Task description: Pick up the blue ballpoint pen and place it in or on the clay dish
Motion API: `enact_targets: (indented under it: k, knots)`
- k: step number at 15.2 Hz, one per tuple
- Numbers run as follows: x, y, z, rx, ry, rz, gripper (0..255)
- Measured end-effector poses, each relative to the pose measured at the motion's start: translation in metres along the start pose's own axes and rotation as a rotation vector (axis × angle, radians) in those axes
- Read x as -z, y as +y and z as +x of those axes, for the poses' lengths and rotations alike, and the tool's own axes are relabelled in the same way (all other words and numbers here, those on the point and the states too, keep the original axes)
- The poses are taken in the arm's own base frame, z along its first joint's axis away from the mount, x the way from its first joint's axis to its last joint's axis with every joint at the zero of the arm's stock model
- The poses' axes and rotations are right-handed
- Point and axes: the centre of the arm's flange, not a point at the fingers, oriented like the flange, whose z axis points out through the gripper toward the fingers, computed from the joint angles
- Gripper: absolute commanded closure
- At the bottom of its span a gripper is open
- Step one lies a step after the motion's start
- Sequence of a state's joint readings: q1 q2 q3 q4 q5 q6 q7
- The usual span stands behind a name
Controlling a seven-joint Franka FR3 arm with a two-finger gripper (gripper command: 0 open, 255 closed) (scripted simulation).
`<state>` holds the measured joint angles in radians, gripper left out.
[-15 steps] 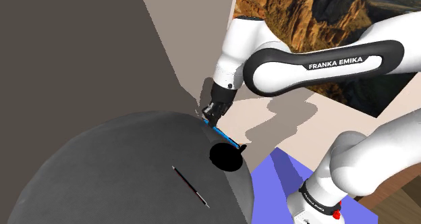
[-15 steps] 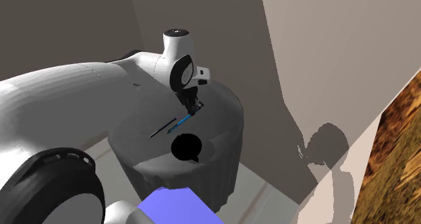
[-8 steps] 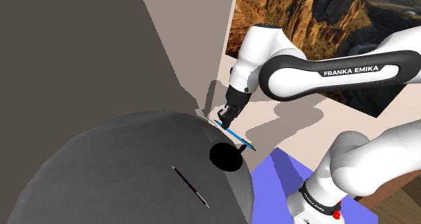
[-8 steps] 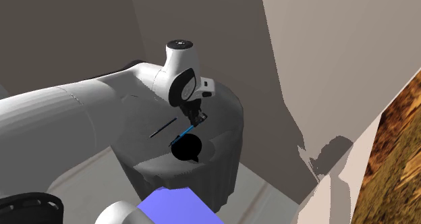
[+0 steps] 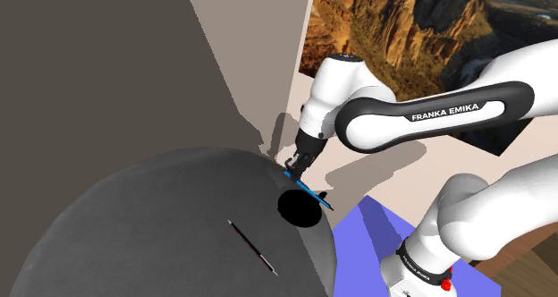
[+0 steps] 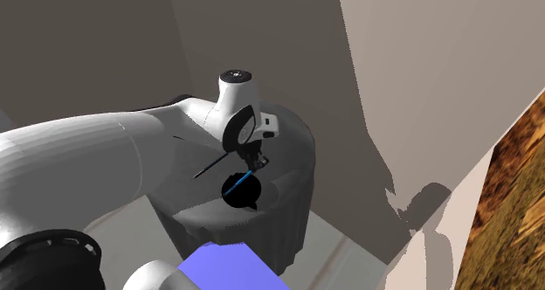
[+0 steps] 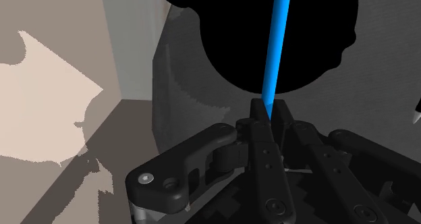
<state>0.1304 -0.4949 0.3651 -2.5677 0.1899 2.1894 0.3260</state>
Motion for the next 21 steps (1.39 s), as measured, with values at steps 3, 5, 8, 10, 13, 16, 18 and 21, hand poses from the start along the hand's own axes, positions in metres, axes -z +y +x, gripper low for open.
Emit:
enact_targets:
  k: [3, 5, 8, 10, 13, 16, 18, 21]
  knots:
    - [-0.016, 0.001, -0.003, 0.0, 0.0, 0.0, 255]
    - [-0.025, 0.001, -0.005, 0.0, 0.0, 0.0, 255]
    - [-0.031, 0.002, -0.004, 0.0, 0.0, 0.0, 255]
    - [-0.032, 0.002, -0.004, 0.0, 0.0, 0.0, 255]
    - [-0.032, 0.002, -0.004, 0.0, 0.001, 0.0, 0]
    - [-0.032, 0.002, -0.004, 0.0, 0.001, 0.0, 0]
    - [-0.032, 0.002, -0.004, 0.0, 0.001, 0.0, 0]
    - [-0.005, 0.003, -0.003, 0.0, 0.002, 0.001, 0]
